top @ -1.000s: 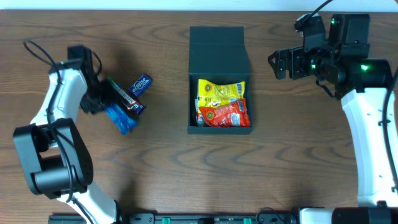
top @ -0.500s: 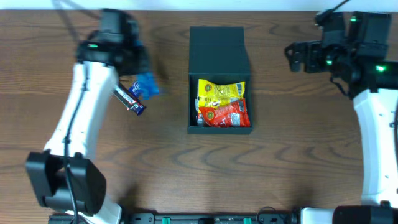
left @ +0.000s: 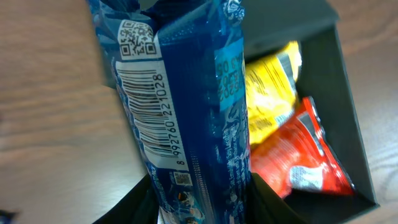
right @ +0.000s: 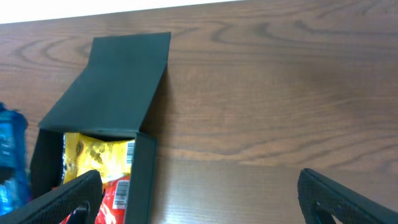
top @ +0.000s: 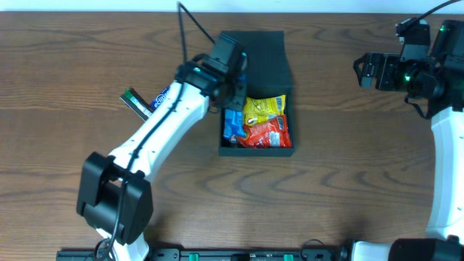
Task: Pack container
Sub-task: 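Carry the blue bar with the left gripper into the box's left side, then release the blue bar and move the left gripper back to the green bar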
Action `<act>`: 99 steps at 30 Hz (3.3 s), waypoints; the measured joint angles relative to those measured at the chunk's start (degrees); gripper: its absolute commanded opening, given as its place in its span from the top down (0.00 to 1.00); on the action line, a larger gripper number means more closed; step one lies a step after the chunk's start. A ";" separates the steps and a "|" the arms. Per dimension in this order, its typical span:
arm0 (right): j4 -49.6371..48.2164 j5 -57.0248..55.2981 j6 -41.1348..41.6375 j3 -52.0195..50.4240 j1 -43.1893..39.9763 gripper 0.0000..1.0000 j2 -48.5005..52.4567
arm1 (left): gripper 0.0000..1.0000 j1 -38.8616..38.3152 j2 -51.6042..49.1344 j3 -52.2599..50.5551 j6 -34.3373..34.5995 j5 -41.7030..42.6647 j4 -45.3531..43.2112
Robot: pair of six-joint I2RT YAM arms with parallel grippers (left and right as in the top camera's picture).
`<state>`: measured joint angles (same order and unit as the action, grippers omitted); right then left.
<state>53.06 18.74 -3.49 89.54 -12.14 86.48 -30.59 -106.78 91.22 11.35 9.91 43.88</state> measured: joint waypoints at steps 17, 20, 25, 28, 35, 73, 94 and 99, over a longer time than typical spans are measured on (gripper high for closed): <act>3.08 0.35 0.00 0.00 0.00 0.01 0.00 | 0.87 -0.83 -4.48 0.00 5.86 0.33 3.87; 3.08 0.37 0.02 0.00 0.00 0.01 0.00 | 0.87 -0.17 -5.01 0.00 6.05 0.11 4.37; 3.10 0.39 0.02 0.00 0.00 0.01 0.00 | 0.83 1.68 -5.38 0.00 6.45 -0.02 5.62; 3.10 0.37 0.02 0.00 0.00 0.01 0.00 | 0.82 1.97 -5.40 0.00 6.43 -0.02 5.64; 3.10 0.39 0.02 0.00 0.00 0.01 0.00 | 0.44 1.99 -5.40 0.00 6.36 -0.02 5.64; 3.43 0.79 1.03 0.00 0.00 0.01 -0.09 | 0.94 4.90 -14.69 8.85 -0.92 -3.65 -2.47; 3.30 0.79 1.46 0.00 0.00 0.01 -0.09 | 0.84 10.10 -8.41 16.17 -3.85 -11.78 3.54; 3.28 0.79 1.46 0.00 0.00 0.01 -0.09 | 0.68 15.78 -9.22 16.22 -9.49 -9.90 7.04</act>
<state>56.34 19.53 -2.02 89.54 -12.14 86.39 -14.81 -116.01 107.44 1.87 0.01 50.92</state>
